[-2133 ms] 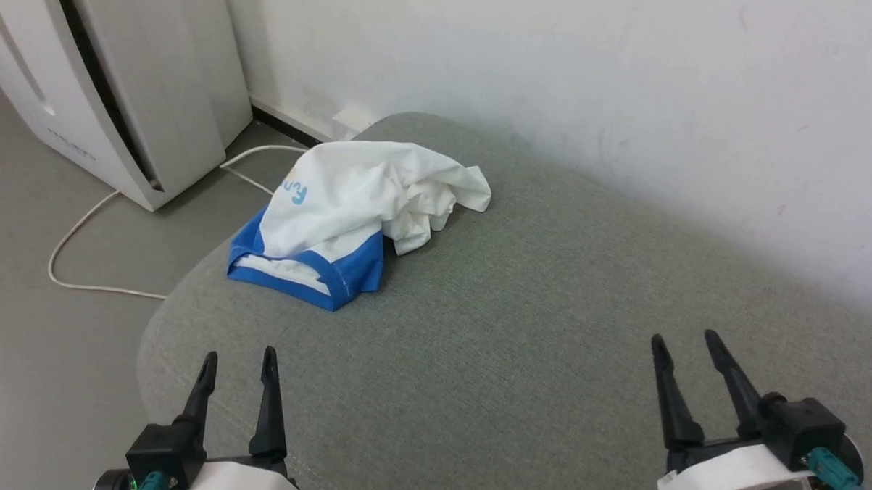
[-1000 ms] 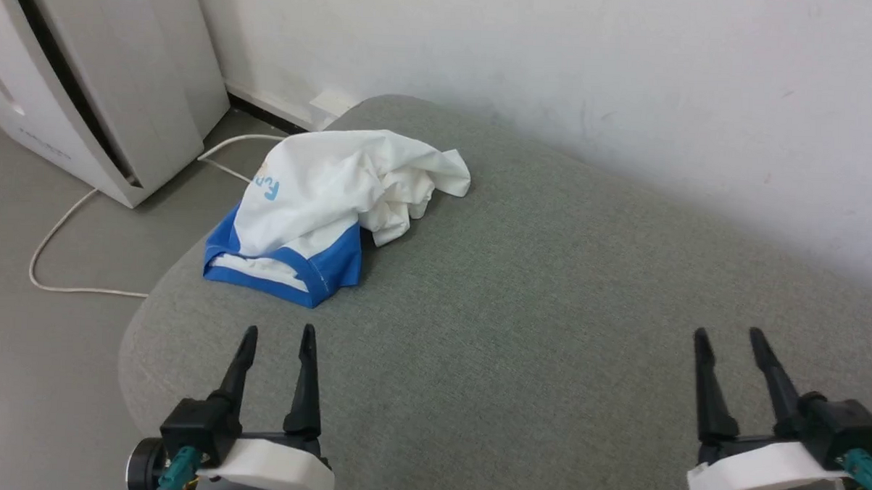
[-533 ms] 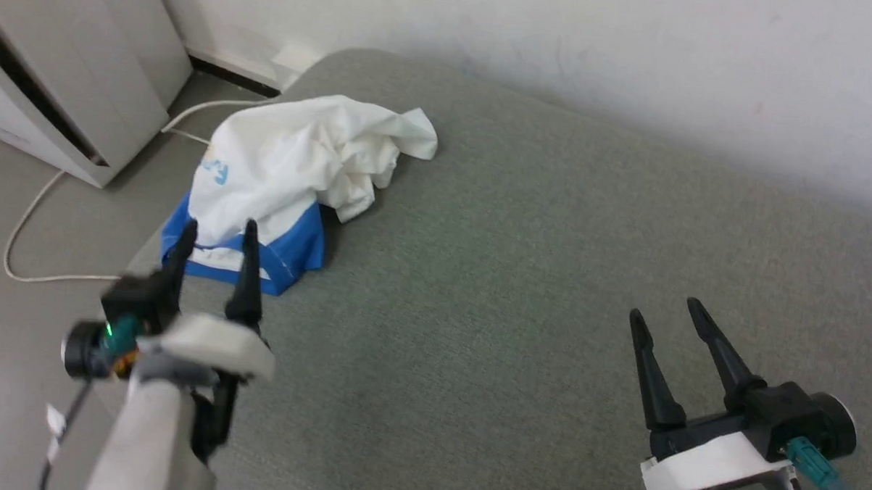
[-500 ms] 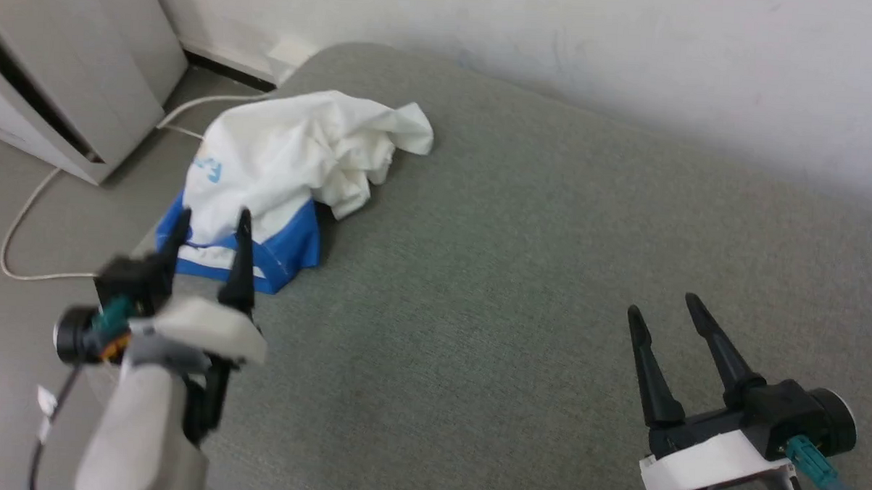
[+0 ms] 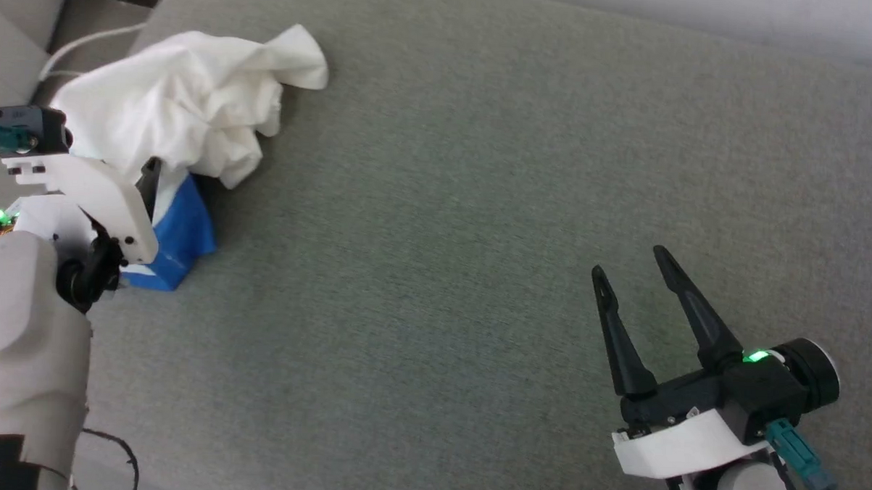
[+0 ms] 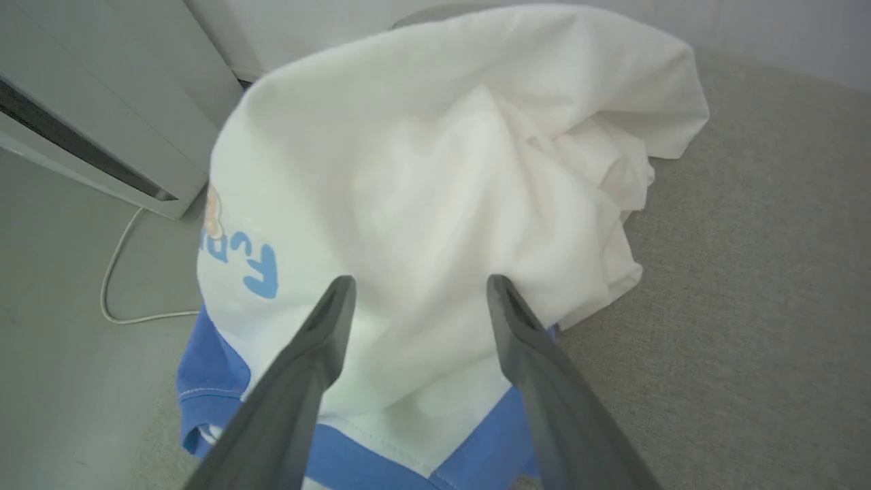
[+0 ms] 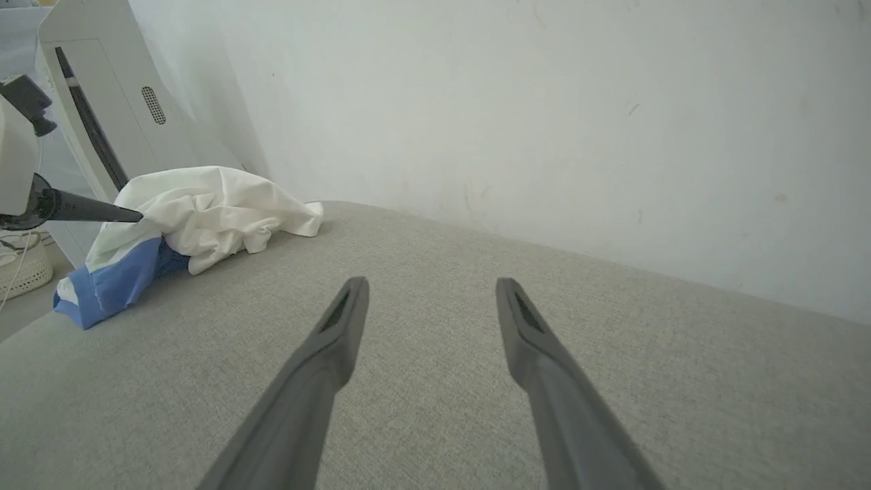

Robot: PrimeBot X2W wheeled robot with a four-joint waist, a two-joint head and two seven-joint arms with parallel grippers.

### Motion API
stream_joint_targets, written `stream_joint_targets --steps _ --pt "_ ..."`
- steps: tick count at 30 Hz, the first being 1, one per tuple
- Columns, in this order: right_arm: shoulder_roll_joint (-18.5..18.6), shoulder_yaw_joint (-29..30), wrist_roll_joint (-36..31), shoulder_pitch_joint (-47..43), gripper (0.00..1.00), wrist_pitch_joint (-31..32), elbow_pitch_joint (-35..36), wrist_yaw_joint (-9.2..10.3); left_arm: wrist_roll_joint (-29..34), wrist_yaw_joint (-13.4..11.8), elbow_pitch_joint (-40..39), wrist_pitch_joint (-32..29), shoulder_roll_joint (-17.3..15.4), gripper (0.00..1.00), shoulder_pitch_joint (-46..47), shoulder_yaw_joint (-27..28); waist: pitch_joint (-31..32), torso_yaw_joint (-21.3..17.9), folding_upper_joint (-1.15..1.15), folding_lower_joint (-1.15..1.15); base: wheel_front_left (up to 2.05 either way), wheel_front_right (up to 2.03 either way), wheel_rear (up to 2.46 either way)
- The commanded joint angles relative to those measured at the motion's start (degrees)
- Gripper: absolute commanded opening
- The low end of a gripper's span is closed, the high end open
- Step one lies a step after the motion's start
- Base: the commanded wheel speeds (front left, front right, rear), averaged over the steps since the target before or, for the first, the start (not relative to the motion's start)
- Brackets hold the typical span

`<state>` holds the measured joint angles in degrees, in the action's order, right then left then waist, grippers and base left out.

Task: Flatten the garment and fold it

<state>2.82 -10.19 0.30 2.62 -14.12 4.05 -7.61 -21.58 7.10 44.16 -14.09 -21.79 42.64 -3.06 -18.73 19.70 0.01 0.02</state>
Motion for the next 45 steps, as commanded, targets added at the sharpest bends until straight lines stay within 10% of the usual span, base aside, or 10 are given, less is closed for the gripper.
stream_joint_targets --steps 1,8,10,11,16,31,45 --pt "0.06 -0.25 -0.12 1.12 1.0 0.02 0.53 0.12 -1.48 0.34 1.18 -1.33 -0.66 1.0 0.88 -1.25 -6.02 -5.69 -0.01 -0.02 0.0 0.0 0.0" --pt "0.06 -0.76 -0.07 1.98 1.0 -0.28 0.41 0.12 -14.24 0.37 2.85 -13.3 -5.14 1.0 -1.26 -11.08 -8.79 -7.73 -0.01 -0.02 0.0 0.0 0.0" --pt "0.06 -0.65 0.1 2.11 1.0 -0.38 0.15 0.12 -18.08 0.37 2.78 -16.58 -6.2 0.11 -2.13 -12.46 -8.73 -7.92 -0.01 -0.02 0.0 0.0 0.0" --pt "0.06 -0.54 0.21 2.22 1.0 -0.43 -0.04 0.12 -19.6 0.37 2.53 -17.34 -6.77 0.0 -2.48 -12.94 -8.57 -7.98 -0.01 -0.02 0.0 0.0 0.0" --pt "0.06 0.35 0.77 2.88 1.0 -0.64 -1.15 0.12 -23.9 0.38 1.23 -15.12 -9.29 0.0 -3.04 -14.23 -6.46 -7.6 -0.01 -0.02 0.0 0.0 0.0" --pt "0.06 6.93 3.87 2.83 1.0 -0.86 -4.55 0.12 -21.91 0.38 -7.64 17.65 -14.21 0.0 3.81 -13.02 7.26 -8.21 -0.01 -0.02 0.0 0.0 0.0" --pt "0.06 9.8 5.74 0.39 1.0 -0.87 -5.99 0.12 -20.24 -3.46 -28.94 21.96 -5.48 0.0 6.71 -17.2 15.8 -17.04 -0.01 -0.02 0.0 0.0 0.0"
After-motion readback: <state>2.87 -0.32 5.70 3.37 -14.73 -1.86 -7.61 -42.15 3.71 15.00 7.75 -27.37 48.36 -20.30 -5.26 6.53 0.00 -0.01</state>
